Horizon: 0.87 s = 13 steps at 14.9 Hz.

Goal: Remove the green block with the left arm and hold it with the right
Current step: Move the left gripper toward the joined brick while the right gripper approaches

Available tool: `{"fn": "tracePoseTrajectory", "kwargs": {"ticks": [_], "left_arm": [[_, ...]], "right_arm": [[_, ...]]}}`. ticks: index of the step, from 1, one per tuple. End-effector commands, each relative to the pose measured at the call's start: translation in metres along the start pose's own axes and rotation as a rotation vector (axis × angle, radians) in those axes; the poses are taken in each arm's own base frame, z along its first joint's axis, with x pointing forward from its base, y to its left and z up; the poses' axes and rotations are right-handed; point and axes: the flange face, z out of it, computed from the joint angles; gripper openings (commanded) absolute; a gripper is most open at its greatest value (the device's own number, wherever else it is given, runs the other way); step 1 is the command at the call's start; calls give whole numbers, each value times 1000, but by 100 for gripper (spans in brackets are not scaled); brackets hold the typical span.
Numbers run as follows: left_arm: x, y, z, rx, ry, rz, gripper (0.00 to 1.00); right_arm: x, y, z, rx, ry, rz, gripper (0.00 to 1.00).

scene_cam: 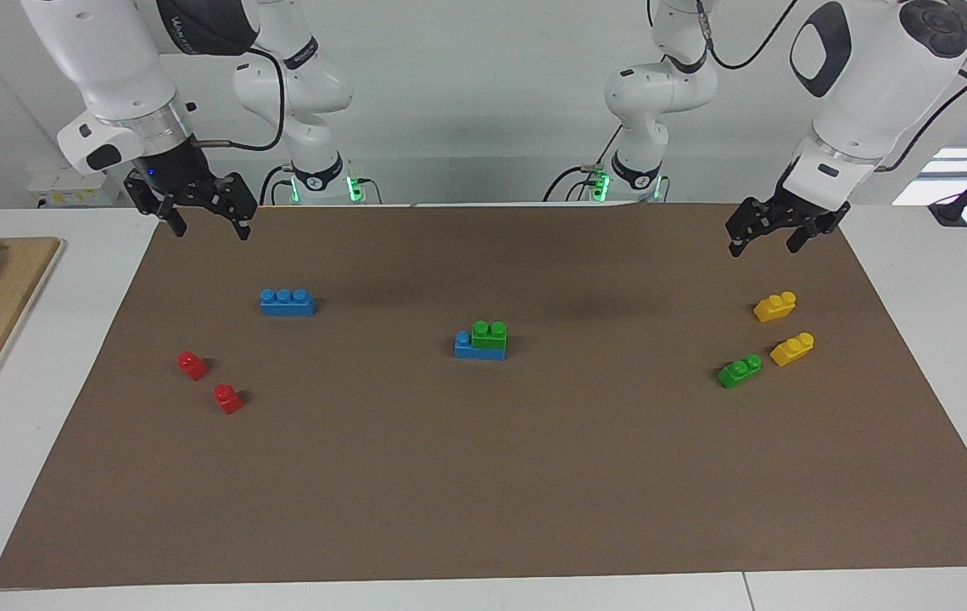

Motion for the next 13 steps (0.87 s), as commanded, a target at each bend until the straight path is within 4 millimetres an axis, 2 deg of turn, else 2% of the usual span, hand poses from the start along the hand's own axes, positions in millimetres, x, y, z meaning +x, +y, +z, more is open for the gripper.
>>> {"fn": "tracePoseTrajectory", "kwargs": {"ticks": [1,5,8,11,13], "left_arm": [[2,0,-2,-3,-11,11,100],[0,1,1,-2,-12,10,100],[-6,3,10,2,-29,6,100],[-12,2,10,7,-46,0,100],[-15,1,13,9,-56,-74,100]], "right_arm": [[2,2,-1,-23,-3,-20,99],[1,1,0,-21,-4,-19,99],[1,0,0,-21,-3,-19,99],[1,0,2,-20,6,-19,99],[1,1,2,-20,6,-19,99]]}}
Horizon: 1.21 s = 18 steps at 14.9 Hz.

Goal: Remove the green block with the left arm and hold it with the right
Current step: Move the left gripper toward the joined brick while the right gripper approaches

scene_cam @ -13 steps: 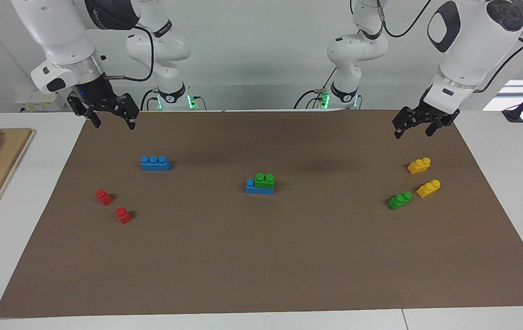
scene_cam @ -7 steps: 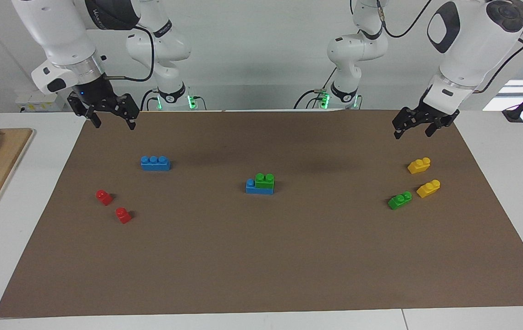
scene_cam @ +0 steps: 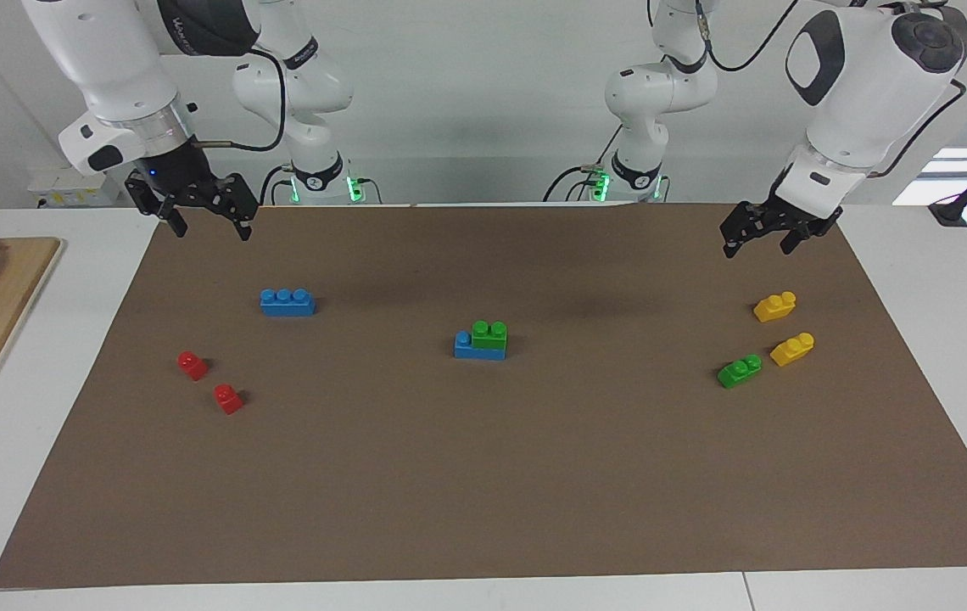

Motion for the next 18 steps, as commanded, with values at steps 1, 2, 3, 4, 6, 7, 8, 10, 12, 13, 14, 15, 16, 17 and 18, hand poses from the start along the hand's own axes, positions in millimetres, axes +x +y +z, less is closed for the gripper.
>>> {"fn": "tracePoseTrajectory", "kwargs": {"ticks": [1,2,3,4,6,7,8,10,12,13,14,15,16,17,18], "left_arm": [[-12,1,2,2,-20,-106,100],[-13,4,2,1,-20,-146,100],[-13,6,3,2,-20,-186,100],[-13,9,4,-1,-16,-230,100],[-16,30,9,2,-12,-290,100],[-16,41,11,-10,-5,-316,100],[-19,53,12,-26,-9,-360,100],[-15,69,12,-83,-6,-543,100],[-17,98,18,-90,-9,-638,100],[-15,103,22,-90,-15,-702,100],[-13,113,25,-97,-15,-783,100],[-11,128,32,-103,-16,-856,100],[-7,136,38,-111,-15,-926,100],[-6,146,43,-110,-23,-978,100],[-4,160,54,-96,-40,-1017,100]], "right_arm": [[1,2,1,-20,7,-19,99],[1,2,1,-20,7,-19,99],[1,1,2,-20,6,-19,99],[1,1,3,-20,6,-19,99],[1,1,3,-20,4,-18,99],[1,1,3,-20,4,-18,99],[1,1,3,-20,4,-18,99],[0,1,3,-20,4,-16,99],[0,1,3,-20,3,-16,99],[0,1,3,-20,3,-16,99],[0,1,3,-20,4,-13,98],[0,0,3,-20,6,-1,97],[0,-1,4,-21,0,52,97],[-2,-3,7,-23,-11,127,97],[-3,-6,10,-21,-18,216,97]]}}
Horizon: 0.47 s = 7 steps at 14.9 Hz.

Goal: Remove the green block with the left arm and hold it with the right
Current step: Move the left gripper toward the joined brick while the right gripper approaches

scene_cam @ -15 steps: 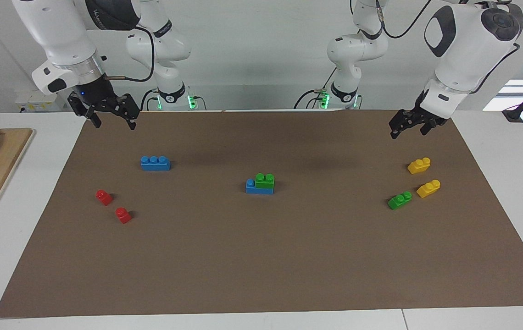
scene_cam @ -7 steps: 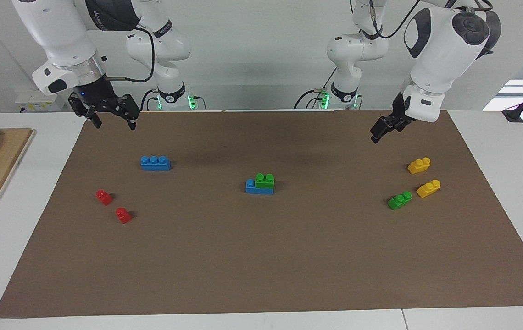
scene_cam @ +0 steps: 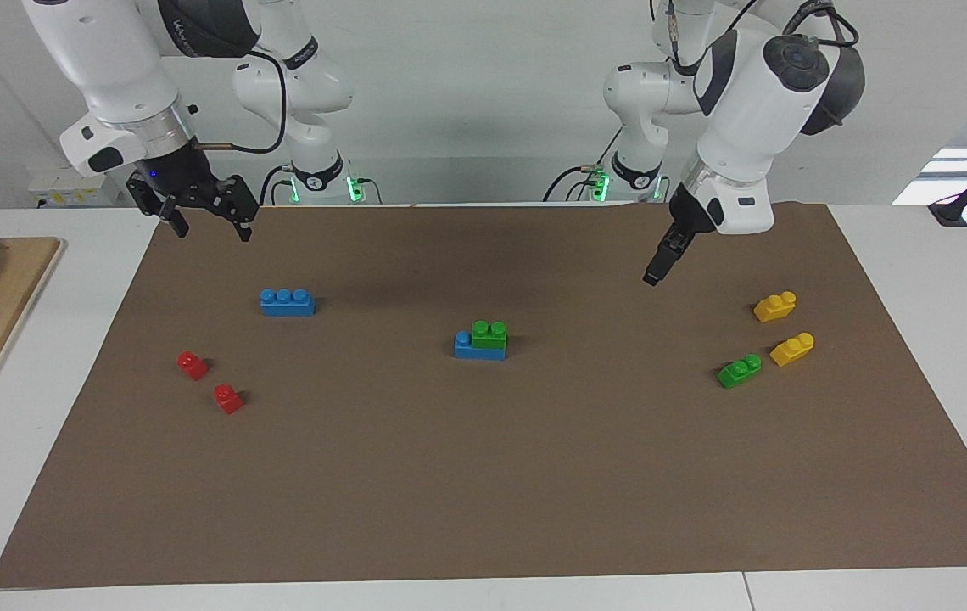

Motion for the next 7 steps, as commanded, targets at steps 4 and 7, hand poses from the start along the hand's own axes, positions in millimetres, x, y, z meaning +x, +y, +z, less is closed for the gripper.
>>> {"fn": "tracePoseTrajectory", "kwargs": {"ticks": [4,7], "left_arm": [[-32,39,40,11,-30,-234,100],[-46,51,51,-22,-23,-355,100]], "right_arm": [[-4,-12,14,54,-58,476,95],[-6,-26,23,102,-132,783,95]]}}
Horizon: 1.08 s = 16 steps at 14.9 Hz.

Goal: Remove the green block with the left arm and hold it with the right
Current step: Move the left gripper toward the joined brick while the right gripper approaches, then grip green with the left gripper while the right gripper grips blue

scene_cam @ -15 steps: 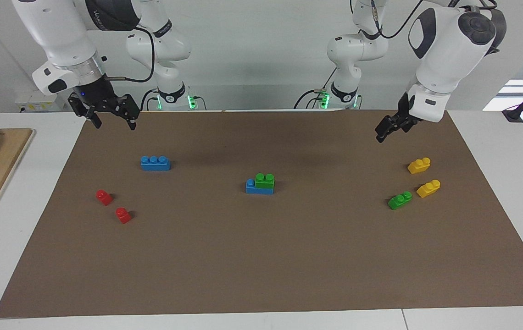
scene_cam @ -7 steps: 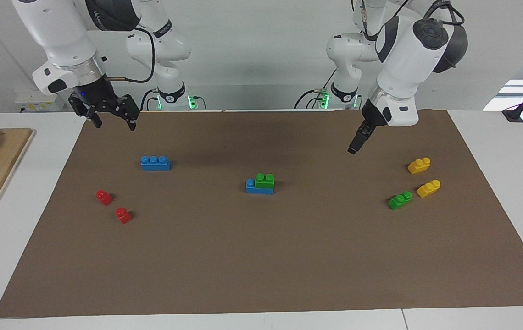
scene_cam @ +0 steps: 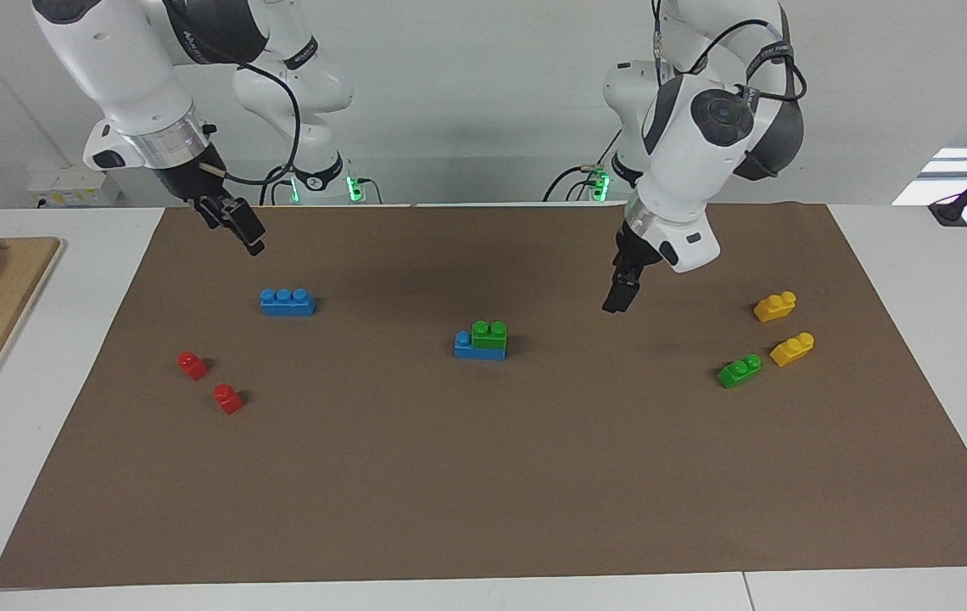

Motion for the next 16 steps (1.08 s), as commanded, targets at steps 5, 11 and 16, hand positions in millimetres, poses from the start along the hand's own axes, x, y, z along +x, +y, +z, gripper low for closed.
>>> {"fn": "tracePoseTrajectory", "kwargs": {"ticks": [5,11,16], "left_arm": [[-60,30,41,-75,-25,-212,100],[-100,37,80,-74,-29,-259,100],[-122,39,109,-61,23,-262,100]], "right_arm": [[-32,-45,48,98,-209,447,93],[-62,-91,103,109,-319,588,93],[-79,-111,149,128,-355,660,93]]}}
